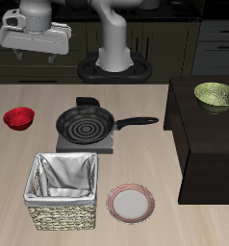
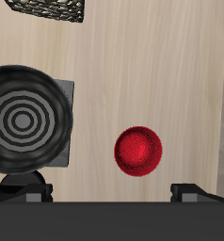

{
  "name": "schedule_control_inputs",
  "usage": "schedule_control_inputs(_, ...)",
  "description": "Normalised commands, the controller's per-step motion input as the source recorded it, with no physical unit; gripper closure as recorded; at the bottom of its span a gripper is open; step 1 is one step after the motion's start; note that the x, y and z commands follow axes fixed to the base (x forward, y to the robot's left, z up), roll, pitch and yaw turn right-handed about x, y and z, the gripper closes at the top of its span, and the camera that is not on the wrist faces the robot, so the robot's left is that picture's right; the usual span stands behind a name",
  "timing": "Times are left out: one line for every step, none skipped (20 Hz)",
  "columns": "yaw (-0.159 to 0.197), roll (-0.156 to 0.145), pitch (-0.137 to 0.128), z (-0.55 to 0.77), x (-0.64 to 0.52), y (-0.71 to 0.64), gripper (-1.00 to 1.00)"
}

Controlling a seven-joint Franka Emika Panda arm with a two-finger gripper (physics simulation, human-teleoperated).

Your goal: Place the red bowl on the plate

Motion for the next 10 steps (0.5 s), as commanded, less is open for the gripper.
schedule_control_inputs(0.028, -0.046, -0.031, 0.07, -0.04, -0.52, -1.00)
schedule_control_inputs(0.018, -0.013, -0.010, 0.06, -0.04, -0.33, -1.00)
schedule_control_inputs(0.041, -0.029, -0.033, 0.07, -0.14, -0.63, -1.00)
schedule_control_inputs(0.001, 0.015, -0.033, 0.08, -0.14, -0.44, -1.00)
schedule_control_inputs(0.062, 0.009, 0.000, 0.02, -0.08, -0.47, -1.00)
schedule_control_inputs(0.002, -0.057, -0.013, 0.02, -0.10, -0.47, -1.00)
schedule_control_inputs(0.017, 0.066, 0.013, -0.05, -0.08, -0.31, -1.00)
schedule_control_inputs(0.002, 0.033, 0.026, 0.01, -0.28, -0.71, -1.00)
schedule_control_inputs(0.028, -0.016, -0.061, 0.12, -0.14, -0.37, -1.00)
schedule_control_inputs(-0.045, 0.069, -0.008, 0.06, -0.11, -0.30, -1.00)
